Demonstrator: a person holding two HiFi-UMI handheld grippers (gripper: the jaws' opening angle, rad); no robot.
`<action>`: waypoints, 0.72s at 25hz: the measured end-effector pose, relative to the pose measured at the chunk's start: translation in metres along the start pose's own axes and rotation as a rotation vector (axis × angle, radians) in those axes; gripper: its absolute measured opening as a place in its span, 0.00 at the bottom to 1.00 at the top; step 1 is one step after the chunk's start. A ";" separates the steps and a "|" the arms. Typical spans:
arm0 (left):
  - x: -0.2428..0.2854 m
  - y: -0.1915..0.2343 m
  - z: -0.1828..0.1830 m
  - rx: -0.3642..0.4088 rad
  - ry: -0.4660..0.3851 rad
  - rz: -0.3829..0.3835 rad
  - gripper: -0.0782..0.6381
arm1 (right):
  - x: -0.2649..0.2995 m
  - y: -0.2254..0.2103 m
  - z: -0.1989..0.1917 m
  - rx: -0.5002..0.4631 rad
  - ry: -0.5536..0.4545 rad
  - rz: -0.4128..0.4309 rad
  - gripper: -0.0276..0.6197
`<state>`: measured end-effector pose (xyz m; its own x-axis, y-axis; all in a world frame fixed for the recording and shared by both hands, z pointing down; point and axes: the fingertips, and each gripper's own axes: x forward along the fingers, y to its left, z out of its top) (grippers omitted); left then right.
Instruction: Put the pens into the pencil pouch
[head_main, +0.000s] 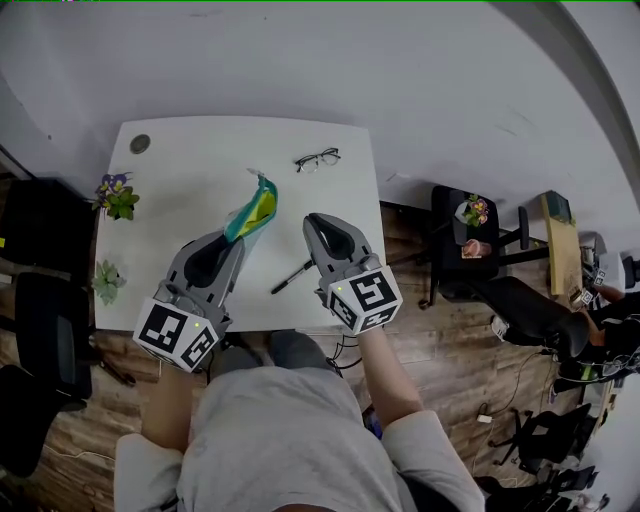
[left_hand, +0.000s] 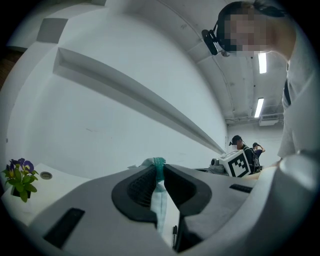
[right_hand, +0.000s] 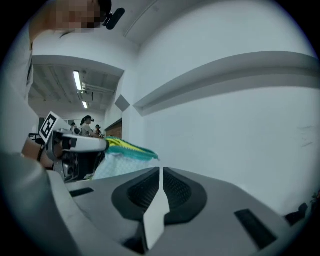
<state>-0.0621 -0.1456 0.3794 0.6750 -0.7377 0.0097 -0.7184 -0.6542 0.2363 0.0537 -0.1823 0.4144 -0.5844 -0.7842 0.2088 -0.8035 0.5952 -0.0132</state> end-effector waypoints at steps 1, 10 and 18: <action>-0.001 0.000 -0.002 -0.003 0.003 0.001 0.20 | -0.001 0.001 -0.011 -0.009 0.030 -0.001 0.11; -0.010 0.000 -0.010 -0.012 0.011 0.029 0.20 | -0.008 0.023 -0.100 -0.256 0.367 0.163 0.11; -0.022 -0.002 -0.013 -0.010 0.011 0.077 0.20 | -0.020 0.062 -0.182 -0.687 0.686 0.525 0.11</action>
<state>-0.0733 -0.1253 0.3915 0.6196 -0.7840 0.0391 -0.7667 -0.5938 0.2440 0.0361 -0.0978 0.5869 -0.4760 -0.2678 0.8376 -0.1150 0.9633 0.2427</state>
